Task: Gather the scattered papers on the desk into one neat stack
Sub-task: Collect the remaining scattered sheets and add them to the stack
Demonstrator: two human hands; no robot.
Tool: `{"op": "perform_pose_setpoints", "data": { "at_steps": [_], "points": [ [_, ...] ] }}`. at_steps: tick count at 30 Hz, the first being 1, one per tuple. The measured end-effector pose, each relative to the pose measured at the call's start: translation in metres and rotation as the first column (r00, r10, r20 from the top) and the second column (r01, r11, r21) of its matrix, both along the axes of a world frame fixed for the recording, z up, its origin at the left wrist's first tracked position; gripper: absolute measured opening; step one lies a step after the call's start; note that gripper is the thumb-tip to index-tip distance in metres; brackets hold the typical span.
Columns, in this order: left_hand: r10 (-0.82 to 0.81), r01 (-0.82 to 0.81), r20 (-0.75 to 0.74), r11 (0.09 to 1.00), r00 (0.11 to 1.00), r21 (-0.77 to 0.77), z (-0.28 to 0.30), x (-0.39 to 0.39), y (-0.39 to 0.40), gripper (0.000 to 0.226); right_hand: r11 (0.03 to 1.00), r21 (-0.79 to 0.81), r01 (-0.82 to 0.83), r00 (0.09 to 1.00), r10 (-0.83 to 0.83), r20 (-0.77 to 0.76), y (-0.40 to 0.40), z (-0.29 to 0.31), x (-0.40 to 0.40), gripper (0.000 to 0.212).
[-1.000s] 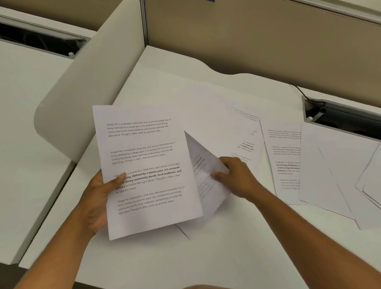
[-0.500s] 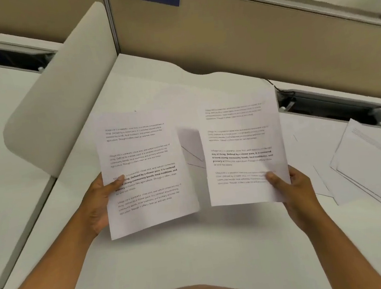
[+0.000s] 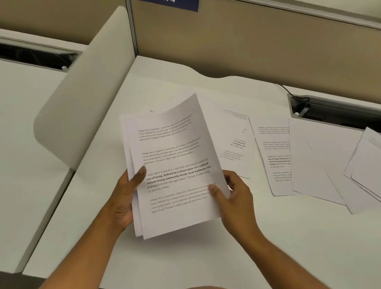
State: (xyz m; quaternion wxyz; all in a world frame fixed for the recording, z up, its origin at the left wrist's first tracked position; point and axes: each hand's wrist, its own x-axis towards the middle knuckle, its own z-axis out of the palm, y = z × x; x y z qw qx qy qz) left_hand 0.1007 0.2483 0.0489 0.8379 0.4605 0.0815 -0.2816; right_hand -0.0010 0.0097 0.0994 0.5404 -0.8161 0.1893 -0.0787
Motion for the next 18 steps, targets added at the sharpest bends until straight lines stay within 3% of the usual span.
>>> {"op": "perform_pose_setpoints", "data": {
  "at_steps": [2,4,6,8,9,10,12,18],
  "points": [
    [0.054,-0.054,-0.032,0.998,0.998,0.011,0.000,0.001,-0.001,0.053,1.000,0.023,-0.008,1.000,0.008,-0.006,0.001,-0.002,-0.001,0.025],
    [0.055,-0.054,-0.052,0.998,0.997,0.020,-0.004,0.003,0.001,0.050,0.998,0.053,0.031,0.999,-0.029,-0.046,-0.001,-0.004,0.001,0.024],
    [0.041,-0.039,-0.062,0.999,0.997,0.030,-0.006,0.005,0.003,0.050,0.996,0.075,0.050,0.988,-0.038,-0.153,-0.009,-0.005,0.009,0.046],
    [0.016,-0.012,-0.069,0.999,0.998,0.048,-0.008,0.007,0.003,0.051,0.964,0.263,0.034,0.959,0.042,-0.281,-0.020,-0.006,0.021,0.071],
    [0.004,0.000,-0.074,0.999,0.997,0.054,-0.009,0.009,0.003,0.051,0.921,0.388,0.020,0.947,0.107,-0.303,-0.026,-0.007,0.026,0.073],
    [-0.006,0.011,-0.079,0.998,0.997,0.062,-0.010,0.010,0.002,0.050,0.877,0.480,-0.014,0.943,0.171,-0.286,-0.030,-0.007,0.030,0.067],
    [-0.021,0.029,-0.084,0.995,0.996,0.096,-0.011,0.014,-0.002,0.048,0.860,0.505,-0.079,0.947,0.223,-0.232,-0.032,-0.007,0.037,0.048],
    [0.031,-0.018,-0.061,0.980,0.998,0.199,-0.019,0.027,-0.009,0.047,0.970,0.245,-0.005,0.963,0.071,-0.261,-0.045,-0.024,0.074,0.019]
  ]
}}
